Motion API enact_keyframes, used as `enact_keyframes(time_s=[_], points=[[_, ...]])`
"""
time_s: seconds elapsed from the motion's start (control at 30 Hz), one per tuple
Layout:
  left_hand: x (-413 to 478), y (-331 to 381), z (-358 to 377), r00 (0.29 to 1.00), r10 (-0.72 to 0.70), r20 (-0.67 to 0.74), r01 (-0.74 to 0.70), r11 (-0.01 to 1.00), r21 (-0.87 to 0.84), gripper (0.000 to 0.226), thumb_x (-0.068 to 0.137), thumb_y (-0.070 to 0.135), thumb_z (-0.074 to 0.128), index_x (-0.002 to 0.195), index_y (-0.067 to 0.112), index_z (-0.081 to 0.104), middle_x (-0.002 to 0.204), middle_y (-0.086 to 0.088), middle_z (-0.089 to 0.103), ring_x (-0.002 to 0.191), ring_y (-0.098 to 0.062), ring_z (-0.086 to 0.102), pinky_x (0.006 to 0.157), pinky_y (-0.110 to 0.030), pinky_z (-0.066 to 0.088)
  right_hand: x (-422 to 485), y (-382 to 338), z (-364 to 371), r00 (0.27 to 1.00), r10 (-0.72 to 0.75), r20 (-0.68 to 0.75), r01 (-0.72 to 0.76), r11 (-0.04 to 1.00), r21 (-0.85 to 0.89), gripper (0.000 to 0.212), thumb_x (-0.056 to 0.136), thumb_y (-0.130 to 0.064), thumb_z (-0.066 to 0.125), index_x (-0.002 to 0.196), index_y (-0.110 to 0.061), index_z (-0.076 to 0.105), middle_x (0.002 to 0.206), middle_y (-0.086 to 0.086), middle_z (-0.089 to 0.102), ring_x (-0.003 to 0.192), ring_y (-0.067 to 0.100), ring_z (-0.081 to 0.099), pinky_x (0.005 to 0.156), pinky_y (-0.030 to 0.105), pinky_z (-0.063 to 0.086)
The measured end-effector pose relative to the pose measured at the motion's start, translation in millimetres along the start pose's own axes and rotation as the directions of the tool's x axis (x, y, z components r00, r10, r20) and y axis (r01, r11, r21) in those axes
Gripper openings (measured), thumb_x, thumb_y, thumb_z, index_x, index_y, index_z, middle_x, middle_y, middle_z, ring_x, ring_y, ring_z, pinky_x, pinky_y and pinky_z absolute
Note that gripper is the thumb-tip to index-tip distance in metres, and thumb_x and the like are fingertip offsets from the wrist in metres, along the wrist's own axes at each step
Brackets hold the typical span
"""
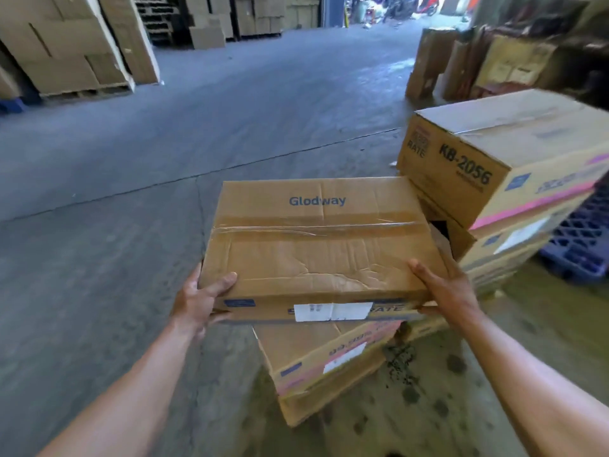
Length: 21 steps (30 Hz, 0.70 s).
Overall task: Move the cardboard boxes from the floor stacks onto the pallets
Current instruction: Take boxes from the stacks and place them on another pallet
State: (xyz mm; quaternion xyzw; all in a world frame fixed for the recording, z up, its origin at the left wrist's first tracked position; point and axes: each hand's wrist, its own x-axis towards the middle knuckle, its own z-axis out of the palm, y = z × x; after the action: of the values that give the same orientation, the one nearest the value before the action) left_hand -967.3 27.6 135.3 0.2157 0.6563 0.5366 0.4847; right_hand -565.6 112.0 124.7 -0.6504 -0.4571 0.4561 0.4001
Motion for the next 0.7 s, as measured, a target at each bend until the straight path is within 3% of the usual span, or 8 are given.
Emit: enact_keyframes(time_s=[0.1, 0.17, 0.33, 0.43, 0.6, 0.7], points=[[-8, 11, -41, 0.993, 0.02, 0.116, -0.025, 0.999, 0.043, 0.047, 0.084, 0.019, 0.077, 0.123, 0.038, 0.058, 0.117, 0.004, 0.069, 0.099, -0.024, 0.068, 0.067, -0.046, 0.059, -75, 8, 11, 0.994, 0.012, -0.111, -0.008, 0.999, 0.034, 0.101, 0.066, -0.071, 0.08, 0.151, -0.045, 0.032, 0.15, 0.005, 0.045, 0.129, 0.031, 0.054, 0.093, 0.062, 0.054], [-19, 15, -59, 0.987, 0.014, 0.158, -0.02, 0.999, 0.034, 0.07, 0.085, 0.015, 0.076, 0.143, 0.036, 0.043, 0.116, 0.008, 0.066, 0.097, -0.021, 0.067, 0.066, -0.044, 0.057, -123, 12, 16, 0.985, 0.048, -0.169, -0.035, 0.996, 0.077, 0.094, 0.073, -0.061, 0.079, 0.152, -0.044, 0.031, 0.149, 0.004, 0.045, 0.126, 0.03, 0.056, 0.092, 0.06, 0.055], [-46, 4, -78, 0.941, -0.022, 0.337, -0.002, 0.998, 0.07, 0.081, 0.083, 0.013, 0.078, 0.151, 0.031, 0.038, 0.13, 0.002, 0.062, 0.108, -0.025, 0.065, 0.08, -0.056, 0.056, -234, 33, 10, 0.938, 0.12, -0.327, -0.083, 0.989, 0.126, 0.109, 0.058, -0.074, 0.081, 0.151, -0.045, 0.033, 0.142, -0.001, 0.048, 0.12, 0.03, 0.059, 0.087, 0.058, 0.058], [-67, -15, -74, 0.89, -0.03, 0.454, -0.031, 0.991, 0.126, 0.079, 0.08, 0.017, 0.08, 0.148, 0.032, 0.043, 0.134, -0.003, 0.06, 0.109, -0.027, 0.064, 0.074, -0.056, 0.058, -303, 56, -4, 0.891, 0.192, -0.411, -0.129, 0.976, 0.175, 0.114, 0.056, -0.074, 0.081, 0.153, -0.043, 0.03, 0.141, 0.0, 0.044, 0.122, 0.032, 0.056, 0.083, 0.058, 0.059], [-126, -60, -62, 0.777, -0.086, 0.623, -0.07, 0.973, 0.221, 0.099, 0.047, 0.041, 0.095, 0.137, 0.042, 0.053, 0.135, -0.003, 0.059, 0.119, -0.034, 0.058, 0.077, -0.06, 0.057, -441, 101, -29, 0.755, 0.31, -0.578, -0.187, 0.946, 0.263, 0.089, 0.082, -0.051, 0.073, 0.156, -0.035, 0.025, 0.142, 0.004, 0.039, 0.118, 0.029, 0.052, 0.078, 0.044, 0.06], [-180, -97, -61, 0.676, -0.123, 0.727, -0.096, 0.963, 0.252, 0.072, 0.051, 0.04, 0.095, 0.114, 0.053, 0.063, 0.126, 0.004, 0.065, 0.121, -0.027, 0.058, 0.095, -0.061, 0.05, -543, 137, -37, 0.644, 0.379, -0.665, -0.217, 0.924, 0.316, 0.095, 0.077, -0.058, 0.076, 0.155, -0.036, 0.027, 0.139, 0.001, 0.041, 0.123, 0.031, 0.052, 0.091, 0.053, 0.056]])
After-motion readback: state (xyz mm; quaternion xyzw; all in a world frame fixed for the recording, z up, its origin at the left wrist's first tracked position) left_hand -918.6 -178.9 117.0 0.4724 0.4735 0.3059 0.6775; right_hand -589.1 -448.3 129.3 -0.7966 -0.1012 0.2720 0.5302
